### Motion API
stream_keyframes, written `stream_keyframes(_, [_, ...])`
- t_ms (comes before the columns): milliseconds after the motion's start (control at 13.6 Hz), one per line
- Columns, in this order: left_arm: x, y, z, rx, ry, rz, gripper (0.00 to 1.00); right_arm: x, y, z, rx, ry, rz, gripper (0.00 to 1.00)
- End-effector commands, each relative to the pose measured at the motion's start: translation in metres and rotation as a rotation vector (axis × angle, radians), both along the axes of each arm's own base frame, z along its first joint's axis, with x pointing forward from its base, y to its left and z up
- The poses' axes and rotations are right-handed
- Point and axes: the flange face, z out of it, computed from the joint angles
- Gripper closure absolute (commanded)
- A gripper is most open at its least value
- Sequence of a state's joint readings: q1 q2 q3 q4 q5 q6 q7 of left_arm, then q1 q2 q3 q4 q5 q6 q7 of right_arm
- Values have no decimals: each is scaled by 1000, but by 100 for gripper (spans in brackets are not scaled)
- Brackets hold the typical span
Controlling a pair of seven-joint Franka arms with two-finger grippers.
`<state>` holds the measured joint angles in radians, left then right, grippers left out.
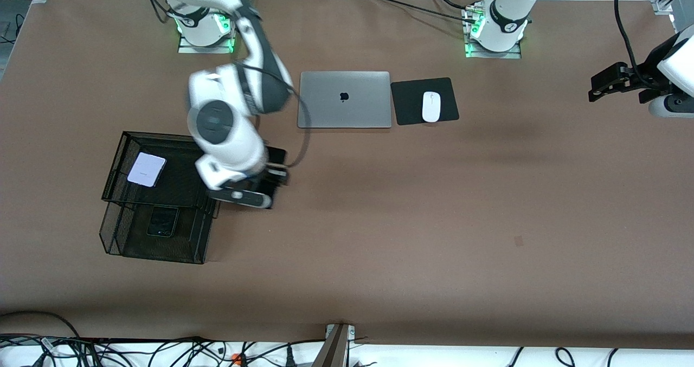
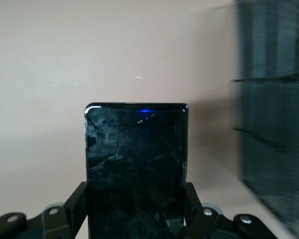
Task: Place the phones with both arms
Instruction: 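Carry the tall phone into the basket and open the right gripper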
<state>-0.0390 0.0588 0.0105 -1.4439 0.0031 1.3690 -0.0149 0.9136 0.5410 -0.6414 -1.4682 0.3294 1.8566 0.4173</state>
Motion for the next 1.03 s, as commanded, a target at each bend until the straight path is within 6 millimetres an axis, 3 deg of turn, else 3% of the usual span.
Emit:
stream_keyframes(0, [-7, 1, 6, -24, -7, -2, 0, -11, -71, 18, 33, 42, 44, 100])
stream_keyframes(147, [-7, 1, 6, -24, -7, 0, 0, -21, -116, 7, 45, 42, 52, 100])
stream_keyframes(367, [-8, -3, 5, -24, -1, -10, 0, -37, -167, -29, 57, -32, 90, 100])
stream_keyframes(514, [-8, -5, 5, -24, 0, -13, 0, -43, -185, -49, 48, -53, 101, 100])
stream_keyframes(735, [-8, -5, 5, -24, 0, -13, 0, -47, -194, -68, 29, -96, 132, 100])
stream_keyframes(955, [-8, -4, 5, -24, 2, -11, 0, -43, -206, -73, 12, -120, 119, 100])
